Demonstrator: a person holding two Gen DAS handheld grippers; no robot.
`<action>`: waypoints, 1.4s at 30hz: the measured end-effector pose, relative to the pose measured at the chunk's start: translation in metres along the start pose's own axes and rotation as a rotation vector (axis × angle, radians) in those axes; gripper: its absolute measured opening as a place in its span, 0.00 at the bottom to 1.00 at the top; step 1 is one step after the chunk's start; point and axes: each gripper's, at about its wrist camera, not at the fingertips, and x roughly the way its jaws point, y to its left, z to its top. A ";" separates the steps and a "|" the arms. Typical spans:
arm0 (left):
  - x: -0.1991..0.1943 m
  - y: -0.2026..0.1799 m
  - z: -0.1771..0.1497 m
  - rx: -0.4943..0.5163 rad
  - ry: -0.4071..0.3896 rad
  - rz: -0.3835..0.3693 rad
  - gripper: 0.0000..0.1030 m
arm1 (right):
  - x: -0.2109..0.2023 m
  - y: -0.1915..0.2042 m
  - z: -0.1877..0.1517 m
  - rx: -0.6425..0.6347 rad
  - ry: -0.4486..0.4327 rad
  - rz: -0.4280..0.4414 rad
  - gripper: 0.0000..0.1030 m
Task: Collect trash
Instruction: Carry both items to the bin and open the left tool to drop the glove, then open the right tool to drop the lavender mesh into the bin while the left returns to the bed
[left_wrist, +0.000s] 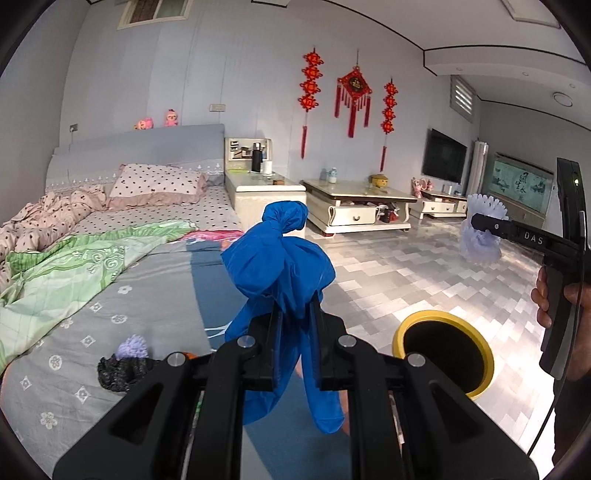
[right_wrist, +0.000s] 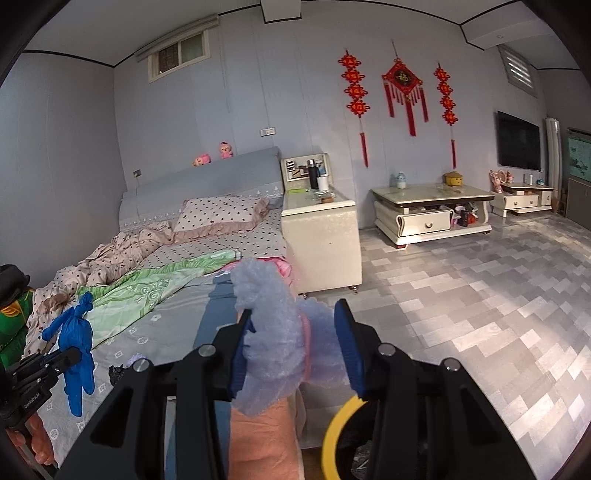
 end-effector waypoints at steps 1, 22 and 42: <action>0.007 -0.008 0.003 0.000 0.008 -0.019 0.11 | -0.003 -0.009 -0.001 0.009 -0.001 -0.015 0.39; 0.187 -0.201 -0.032 0.082 0.259 -0.333 0.11 | 0.038 -0.161 -0.074 0.214 0.174 -0.222 0.40; 0.222 -0.208 -0.063 0.033 0.294 -0.366 0.54 | 0.049 -0.182 -0.110 0.259 0.219 -0.333 0.56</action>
